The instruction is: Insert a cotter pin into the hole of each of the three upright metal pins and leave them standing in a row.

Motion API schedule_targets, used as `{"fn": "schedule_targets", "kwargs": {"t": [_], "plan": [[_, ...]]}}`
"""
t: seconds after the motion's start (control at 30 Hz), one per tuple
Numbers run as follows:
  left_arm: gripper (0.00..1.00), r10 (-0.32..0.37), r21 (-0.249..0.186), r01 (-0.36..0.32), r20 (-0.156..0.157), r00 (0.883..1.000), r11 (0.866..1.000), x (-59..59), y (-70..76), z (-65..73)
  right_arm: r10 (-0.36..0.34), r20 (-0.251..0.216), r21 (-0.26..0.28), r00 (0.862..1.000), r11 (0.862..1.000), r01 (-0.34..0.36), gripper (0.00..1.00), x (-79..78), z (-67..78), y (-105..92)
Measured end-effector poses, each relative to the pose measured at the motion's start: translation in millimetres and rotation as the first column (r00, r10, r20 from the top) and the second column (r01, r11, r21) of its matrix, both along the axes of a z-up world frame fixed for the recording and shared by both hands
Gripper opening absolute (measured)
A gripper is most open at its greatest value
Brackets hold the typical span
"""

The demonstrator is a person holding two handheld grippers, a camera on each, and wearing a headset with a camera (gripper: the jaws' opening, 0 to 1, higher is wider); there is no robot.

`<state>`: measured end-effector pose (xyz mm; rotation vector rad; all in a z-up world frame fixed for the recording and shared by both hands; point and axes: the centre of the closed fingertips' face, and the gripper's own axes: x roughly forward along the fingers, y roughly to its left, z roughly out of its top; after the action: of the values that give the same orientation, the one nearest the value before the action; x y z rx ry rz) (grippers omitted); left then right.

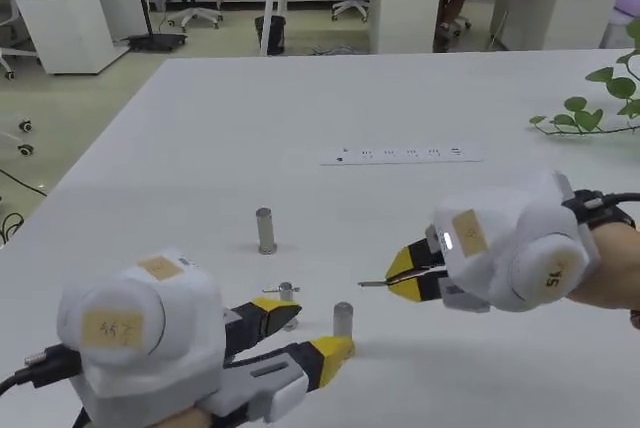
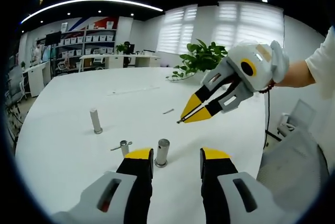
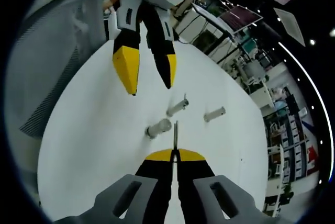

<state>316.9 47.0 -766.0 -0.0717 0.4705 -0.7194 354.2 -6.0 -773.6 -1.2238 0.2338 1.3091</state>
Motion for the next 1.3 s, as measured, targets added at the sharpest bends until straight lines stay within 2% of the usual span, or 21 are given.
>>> {"fn": "schedule_targets", "kwargs": {"t": [0.13,0.27,0.33,0.43,0.53,0.6,0.77,1.1,1.2,1.3], "plan": [[0.31,0.014,-0.075,-0.017,-0.043,0.999,0.997,-0.3,-3.3,1.8,0.026,0.01,0.005,1.0,1.0,-0.026,0.02,-8.3,2.0,7.1],[0.29,0.026,-0.119,-0.035,-0.071,0.997,0.992,-0.5,-5.2,3.0,0.053,0.02,0.009,0.998,0.999,-0.053,0.02,-16.6,4.7,13.1],[0.27,0.035,-0.158,-0.05,-0.095,0.995,0.986,-0.3,-6.4,4.2,0.059,0.023,0.013,0.998,0.998,-0.06,0.02,-19.1,6.0,15.2],[0.24,0.044,-0.235,-0.073,-0.127,0.991,0.969,0.0,-9.5,9.5,0.071,0.028,0.013,0.997,0.997,-0.072,0.02,-22.8,6.9,17.9],[0.22,0.045,-0.275,-0.085,-0.149,0.988,0.958,0.1,-10.8,11.7,0.085,0.036,0.016,0.996,0.996,-0.086,0.02,-27.8,9.1,20.7],[0.18,0.043,-0.288,-0.089,-0.165,0.985,0.953,-0.2,-11.6,11.3,0.092,0.037,0.016,0.995,0.996,-0.093,0.02,-30.3,9.8,22.2],[0.14,0.035,-0.312,-0.09,-0.178,0.983,0.946,-1.8,-14.6,12.6,0.113,0.038,0.017,0.993,0.993,-0.114,0.02,-36.5,11.0,26.6],[0.04,0.031,-0.332,-0.093,-0.187,0.982,0.939,-3.9,-16.8,13.9,0.132,0.037,0.027,0.991,0.991,-0.134,0.02,-44.8,13.5,33.2],[0.02,0.036,-0.324,-0.097,-0.188,0.982,0.941,-4.3,-15.6,12.5,0.135,0.034,0.031,0.99,0.99,-0.136,0.02,-46.7,14.3,34.8],[0.02,0.038,-0.331,-0.102,-0.194,0.98,0.938,-4.7,-14.9,11.7,0.137,0.034,0.027,0.99,0.99,-0.138,0.02,-47.5,14.1,35.0]]}}
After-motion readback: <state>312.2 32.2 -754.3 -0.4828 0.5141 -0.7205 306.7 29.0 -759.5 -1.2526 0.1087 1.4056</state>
